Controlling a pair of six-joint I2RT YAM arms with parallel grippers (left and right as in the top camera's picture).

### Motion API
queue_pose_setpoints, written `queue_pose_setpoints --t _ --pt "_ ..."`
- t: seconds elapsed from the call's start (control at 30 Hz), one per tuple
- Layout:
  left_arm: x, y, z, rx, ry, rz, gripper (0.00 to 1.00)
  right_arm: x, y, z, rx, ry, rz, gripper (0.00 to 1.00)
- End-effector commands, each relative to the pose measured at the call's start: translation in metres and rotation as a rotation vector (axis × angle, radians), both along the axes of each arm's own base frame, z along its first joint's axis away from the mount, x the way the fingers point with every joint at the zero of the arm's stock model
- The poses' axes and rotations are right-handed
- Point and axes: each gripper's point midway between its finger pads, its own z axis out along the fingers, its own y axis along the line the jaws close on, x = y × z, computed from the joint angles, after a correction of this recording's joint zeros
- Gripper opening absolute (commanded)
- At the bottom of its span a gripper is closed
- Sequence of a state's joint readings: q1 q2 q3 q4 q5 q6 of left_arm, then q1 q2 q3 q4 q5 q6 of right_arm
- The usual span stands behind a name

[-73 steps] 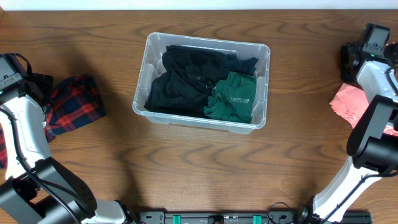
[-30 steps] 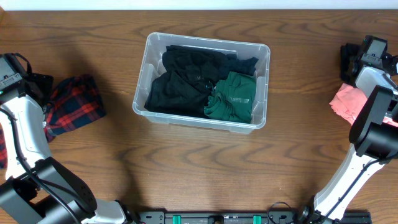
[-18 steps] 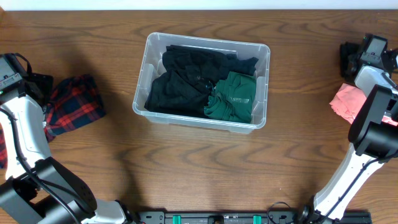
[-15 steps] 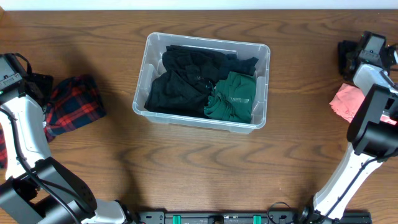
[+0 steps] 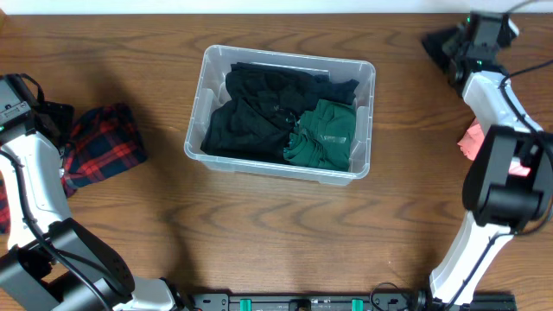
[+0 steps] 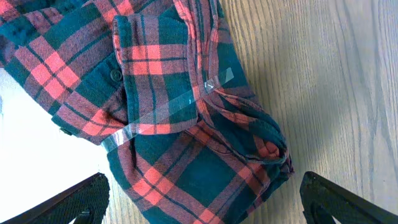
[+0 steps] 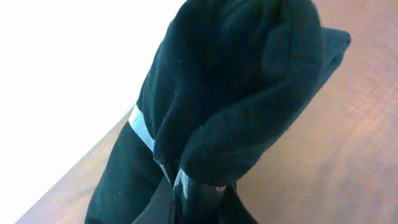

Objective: Pack container
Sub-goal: 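Carry the black cloth with the right gripper into the container's right side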

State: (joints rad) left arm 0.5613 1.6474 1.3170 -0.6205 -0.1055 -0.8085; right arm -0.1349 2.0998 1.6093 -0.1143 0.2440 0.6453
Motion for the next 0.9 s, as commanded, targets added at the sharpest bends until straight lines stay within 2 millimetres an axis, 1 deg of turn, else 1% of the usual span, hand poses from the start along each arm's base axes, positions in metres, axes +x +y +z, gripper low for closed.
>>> queue_pose_setpoints --t 0.0,0.07,0.2,0.27,0.33,0.43,0.47,0.57,0.77,0.87 --pt "-0.003 0.004 -0.003 0.006 0.013 0.014 0.98 0.006 0.061 0.114 -0.011 -0.201 0.214 0.01" --pt "-0.003 0.004 -0.003 0.006 0.013 0.014 0.98 -0.001 0.098 0.144 0.002 -0.248 0.337 0.01" --pt "-0.003 0.004 -0.003 0.006 0.013 0.014 0.98 -0.023 0.150 0.187 0.015 -0.303 0.474 0.01" --pt "-0.003 0.004 -0.003 0.006 0.013 0.014 0.98 -0.035 0.174 0.202 0.032 -0.321 0.541 0.01" --pt "-0.003 0.004 -0.003 0.006 0.013 0.014 0.98 -0.045 0.199 0.210 0.057 -0.327 0.615 0.01" --pt "-0.003 0.004 -0.003 0.006 0.013 0.014 0.98 -0.057 0.235 0.208 0.109 -0.309 0.738 0.01" --pt "-0.003 0.004 -0.003 0.006 0.013 0.014 0.98 -0.061 0.248 0.203 0.131 -0.293 0.777 0.01" --pt "-0.003 0.004 -0.003 0.006 0.013 0.014 0.98 -0.074 0.275 0.188 0.167 -0.226 0.846 0.01" --pt "-0.003 0.004 -0.003 0.006 0.013 0.014 0.98 -0.098 0.322 0.170 0.166 -0.141 0.960 0.01" --pt "-0.003 0.004 -0.003 0.006 0.013 0.014 0.98 -0.110 0.336 0.159 0.174 -0.088 0.990 0.01"
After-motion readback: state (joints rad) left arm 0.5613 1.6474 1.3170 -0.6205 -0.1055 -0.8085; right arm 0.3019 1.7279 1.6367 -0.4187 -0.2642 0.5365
